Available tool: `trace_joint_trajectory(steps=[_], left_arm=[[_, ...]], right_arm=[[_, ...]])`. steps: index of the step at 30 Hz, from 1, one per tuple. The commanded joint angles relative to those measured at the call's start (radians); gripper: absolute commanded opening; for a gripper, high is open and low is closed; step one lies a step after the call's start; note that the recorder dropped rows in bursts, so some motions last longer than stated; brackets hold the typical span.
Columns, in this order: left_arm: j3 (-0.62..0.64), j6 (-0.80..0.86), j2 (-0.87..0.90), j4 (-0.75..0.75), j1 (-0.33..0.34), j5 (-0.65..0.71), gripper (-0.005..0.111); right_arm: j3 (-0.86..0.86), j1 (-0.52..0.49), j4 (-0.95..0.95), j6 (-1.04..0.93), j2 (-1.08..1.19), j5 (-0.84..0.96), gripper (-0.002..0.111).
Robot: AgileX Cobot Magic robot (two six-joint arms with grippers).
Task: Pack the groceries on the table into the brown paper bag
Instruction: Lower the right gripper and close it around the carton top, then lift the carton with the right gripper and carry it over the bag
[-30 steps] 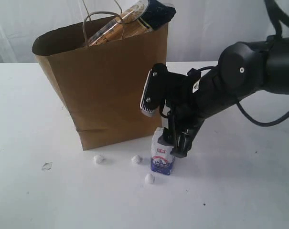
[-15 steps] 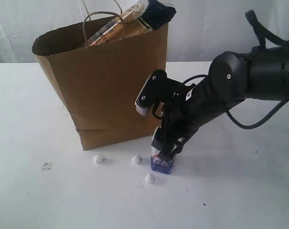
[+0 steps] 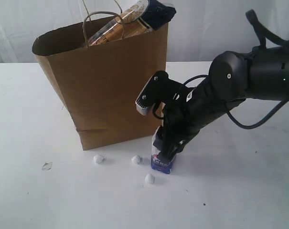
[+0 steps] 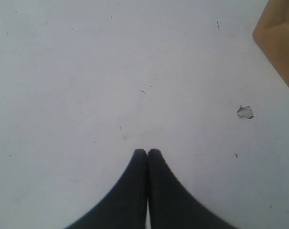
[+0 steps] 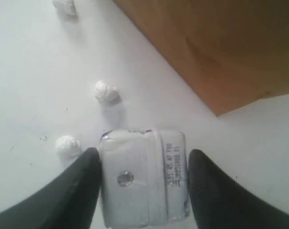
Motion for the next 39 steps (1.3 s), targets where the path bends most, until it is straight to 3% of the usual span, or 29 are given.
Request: trace_joint_trajectory(steps=[1,3,6,17,24,29,34,39], left_arm=[[0.005,-0.010,-0.004,-0.005,-0.005,0.002,0.000],[0.005,-0.010,-0.004,-0.005,-0.005,0.002,0.000],[0.005,-0.010,-0.004,-0.005,-0.005,0.002,0.000],[0.005,-0.010,-0.004,-0.005,-0.004,0.004,0.000],[0.005,-0.010,-0.004,-0.005,-0.004,0.004,0.000],[0.005,-0.008,-0.004,-0.005,-0.004,0.004,0.000],[0.005,-0.008,-0.004,-0.005,-0.004,0.004,0.000],[0.005,-0.008,-0.004,-0.005,-0.004,0.004,0.000]], right_arm=[[0.001,0.001,0.049,0.010,0.000,0.018,0.033],[0.001,0.001,0.104,0.010,0.000,0.021,0.022],[-0.003,0.001,0.155,0.010,-0.008,0.039,0.017],[-0.131,0.001,0.225,0.010,-0.190,0.124,0.017],[-0.205,0.026,0.428,-0.006,-0.261,0.155,0.017],[-0.265,0.089,0.557,-0.183,-0.263,0.151,0.017],[-0.328,0.155,0.691,-0.373,-0.263,-0.043,0.017],[-0.380,0.177,0.746,-0.392,-0.249,-0.336,0.017]])
